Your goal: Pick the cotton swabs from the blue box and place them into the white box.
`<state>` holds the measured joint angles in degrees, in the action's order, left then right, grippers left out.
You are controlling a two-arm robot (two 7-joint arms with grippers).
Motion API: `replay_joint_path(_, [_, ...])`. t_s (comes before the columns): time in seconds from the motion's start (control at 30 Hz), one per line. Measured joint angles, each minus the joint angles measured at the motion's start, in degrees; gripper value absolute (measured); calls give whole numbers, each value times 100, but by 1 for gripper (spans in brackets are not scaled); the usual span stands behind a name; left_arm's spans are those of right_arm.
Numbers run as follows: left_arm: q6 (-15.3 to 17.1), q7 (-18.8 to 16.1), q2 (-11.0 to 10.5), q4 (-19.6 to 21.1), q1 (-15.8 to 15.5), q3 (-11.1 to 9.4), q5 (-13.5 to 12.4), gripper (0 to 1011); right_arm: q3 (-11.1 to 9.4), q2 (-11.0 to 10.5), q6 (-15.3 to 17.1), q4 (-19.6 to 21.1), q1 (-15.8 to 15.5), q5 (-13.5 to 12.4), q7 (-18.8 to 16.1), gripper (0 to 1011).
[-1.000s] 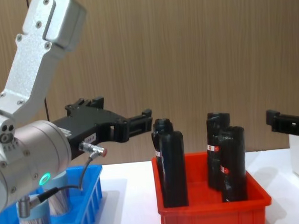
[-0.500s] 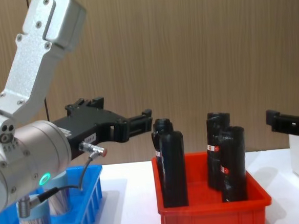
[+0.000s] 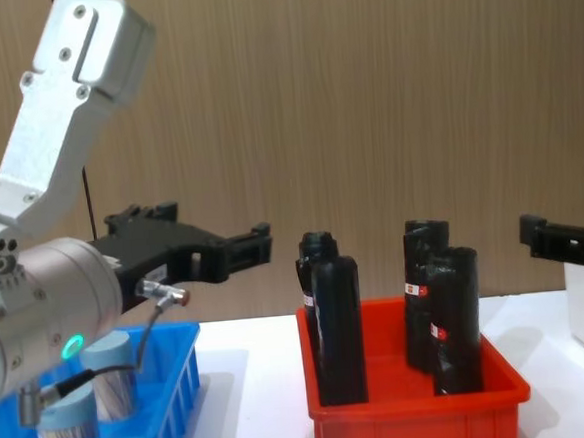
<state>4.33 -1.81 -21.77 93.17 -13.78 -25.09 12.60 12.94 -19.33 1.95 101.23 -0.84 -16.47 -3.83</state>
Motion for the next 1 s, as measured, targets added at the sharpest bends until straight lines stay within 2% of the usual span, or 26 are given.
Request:
replay_joint_path(0.4, [462, -301, -37, -114, -40, 188, 257, 1004, 0, 0, 0, 0, 0, 0, 0, 1002])
replay_joint_path(0.57, [710, -472, -62, -264, -83, 328, 497, 1004, 0, 0, 0, 0, 0, 0, 0, 1002])
replay_joint_path(1.0, [960, -602, -96, -766, -176, 593, 1007, 1004, 0, 0, 0, 0, 0, 0, 0, 1002])
